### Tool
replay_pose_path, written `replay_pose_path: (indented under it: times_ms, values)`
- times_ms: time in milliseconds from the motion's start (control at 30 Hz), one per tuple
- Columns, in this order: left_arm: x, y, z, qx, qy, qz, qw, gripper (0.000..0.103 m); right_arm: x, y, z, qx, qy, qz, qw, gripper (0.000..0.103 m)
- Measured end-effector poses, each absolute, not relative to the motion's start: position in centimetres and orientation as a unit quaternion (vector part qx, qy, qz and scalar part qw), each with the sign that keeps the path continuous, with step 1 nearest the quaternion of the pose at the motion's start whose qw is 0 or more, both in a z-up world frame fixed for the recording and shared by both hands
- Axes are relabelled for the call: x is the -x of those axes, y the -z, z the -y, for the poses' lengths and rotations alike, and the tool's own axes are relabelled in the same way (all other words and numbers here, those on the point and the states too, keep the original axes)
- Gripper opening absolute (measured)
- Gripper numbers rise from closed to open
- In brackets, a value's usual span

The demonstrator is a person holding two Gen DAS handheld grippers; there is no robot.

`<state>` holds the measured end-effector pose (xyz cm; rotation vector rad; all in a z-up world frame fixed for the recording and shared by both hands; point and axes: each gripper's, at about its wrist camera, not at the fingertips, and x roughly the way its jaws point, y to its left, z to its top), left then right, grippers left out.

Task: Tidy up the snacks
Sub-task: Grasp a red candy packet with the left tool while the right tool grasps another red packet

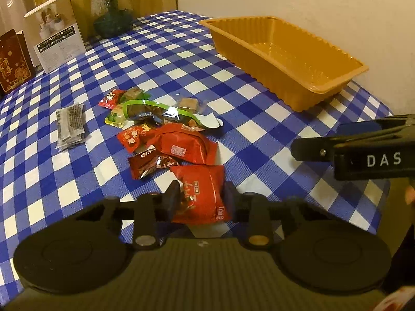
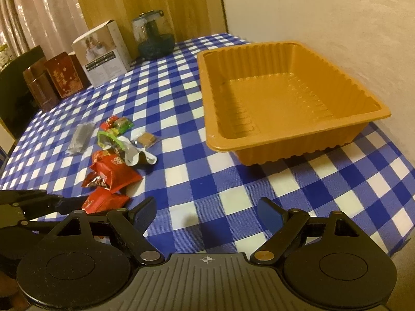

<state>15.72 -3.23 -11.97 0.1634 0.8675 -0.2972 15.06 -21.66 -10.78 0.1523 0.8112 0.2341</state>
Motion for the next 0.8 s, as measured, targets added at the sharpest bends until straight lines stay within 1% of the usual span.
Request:
replay_pose_path:
  times_ms: [100,300,367,567,733,800]
  values:
    - [-15.7,11.8,2.6,-0.068,0.142,-0.424,0.892,0.03,-15.2,10.8,21.1,-0.068,-0.123,-0.394,0.908,0.085]
    - [-15.4,10.7,-0.2,-0.05,0.105,-0.411,0.904,0.029,-15.6,10.9,19.7,-0.059,-0.156,-0.391,0.905,0.084]
    - [-15.5,10.5,-1.2,-0.037,0.09,-0.409,0.907,0.029,-15.7,10.9,19.0,-0.052,-0.173,-0.389,0.903,0.077]
    - [-15.7,9.6,-3.9,-0.002,0.05,-0.4,0.915,0.029,-16.7,10.7,16.0,-0.013,-0.232,-0.372,0.899,0.064]
    - [-15.9,9.3,-5.6,0.021,0.026,-0.397,0.917,0.029,-17.9,10.5,13.2,0.02,-0.285,-0.351,0.892,0.056]
    - [-15.9,9.4,-6.0,0.031,0.02,-0.398,0.917,0.029,-18.6,10.5,12.3,0.025,-0.298,-0.349,0.888,0.055]
